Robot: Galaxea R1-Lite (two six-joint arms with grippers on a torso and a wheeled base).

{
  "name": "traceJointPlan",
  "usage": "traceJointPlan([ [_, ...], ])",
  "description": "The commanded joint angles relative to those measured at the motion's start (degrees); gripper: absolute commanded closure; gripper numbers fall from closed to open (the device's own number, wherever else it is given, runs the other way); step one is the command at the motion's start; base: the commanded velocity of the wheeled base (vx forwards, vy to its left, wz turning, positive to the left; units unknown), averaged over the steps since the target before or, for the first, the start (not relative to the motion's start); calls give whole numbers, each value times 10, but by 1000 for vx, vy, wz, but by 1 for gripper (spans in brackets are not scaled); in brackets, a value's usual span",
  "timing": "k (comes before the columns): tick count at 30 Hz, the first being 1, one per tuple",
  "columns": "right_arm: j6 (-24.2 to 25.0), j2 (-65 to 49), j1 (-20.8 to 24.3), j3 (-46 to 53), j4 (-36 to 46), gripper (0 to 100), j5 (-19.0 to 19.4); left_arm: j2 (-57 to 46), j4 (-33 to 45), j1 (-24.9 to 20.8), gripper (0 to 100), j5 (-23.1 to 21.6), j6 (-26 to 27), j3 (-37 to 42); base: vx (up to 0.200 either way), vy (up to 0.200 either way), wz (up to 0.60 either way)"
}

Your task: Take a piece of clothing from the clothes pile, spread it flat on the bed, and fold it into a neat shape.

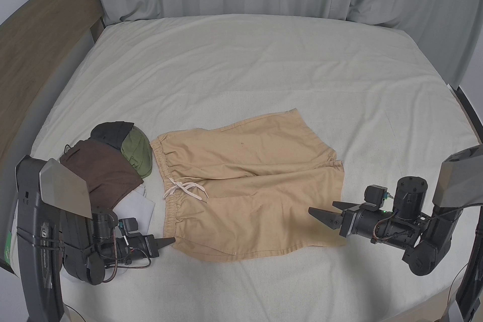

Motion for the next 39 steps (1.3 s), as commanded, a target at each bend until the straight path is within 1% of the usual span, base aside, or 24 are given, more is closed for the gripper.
traceJointPlan([
  [1, -5, 1, -8, 22, 1, 0, 5, 0, -2, 1, 100, 0, 0, -1, 0, 0, 0],
  [4, -18, 6, -19, 40, 1, 0, 25, 0, -2, 1, 100, 0, 0, -1, 0, 0, 0],
  [6, -51, 20, -43, 58, 1, 0, 47, 1, -2, 1, 100, 0, 0, -2, 0, 0, 0],
  [8, -51, 20, -43, 58, 1, 0, 47, 1, -2, 1, 100, 0, 0, -2, 0, 0, 0],
  [9, -90, 41, -70, 69, 1, 0, 64, 1, -2, 1, 100, 0, 0, -2, 0, 0, 0],
  [10, -106, 51, -83, 74, 1, 0, 71, 1, -2, 1, 100, 0, 0, -2, 0, 0, 0],
  [12, -116, 59, -89, 78, 1, 0, 78, 1, -2, 1, 100, 0, 0, -2, 0, 0, 0],
  [18, -117, 66, -92, 90, 2, 0, 78, 1, -2, 1, 100, 0, 1, -2, 0, 0, 0],
  [28, -113, 108, -118, 81, 1, 0, 79, 1, -2, 1, 100, 0, 1, -2, 0, 0, 0],
  [32, -111, 122, -129, 73, 2, 0, 91, 1, -2, 1, 100, 0, 1, -2, 0, 0, 0],
  [35, -97, 136, -134, 64, 1, 0, 94, 1, -2, 1, 100, 0, 1, -2, 0, 0, 0],
  [37, -80, 142, -133, 56, 1, 0, 96, 1, -2, 1, 100, 0, 2, -2, 0, 0, 0],
  [39, -80, 142, -133, 56, 1, 0, 96, 1, -2, 1, 100, 0, 2, -2, 0, 0, 0],
])
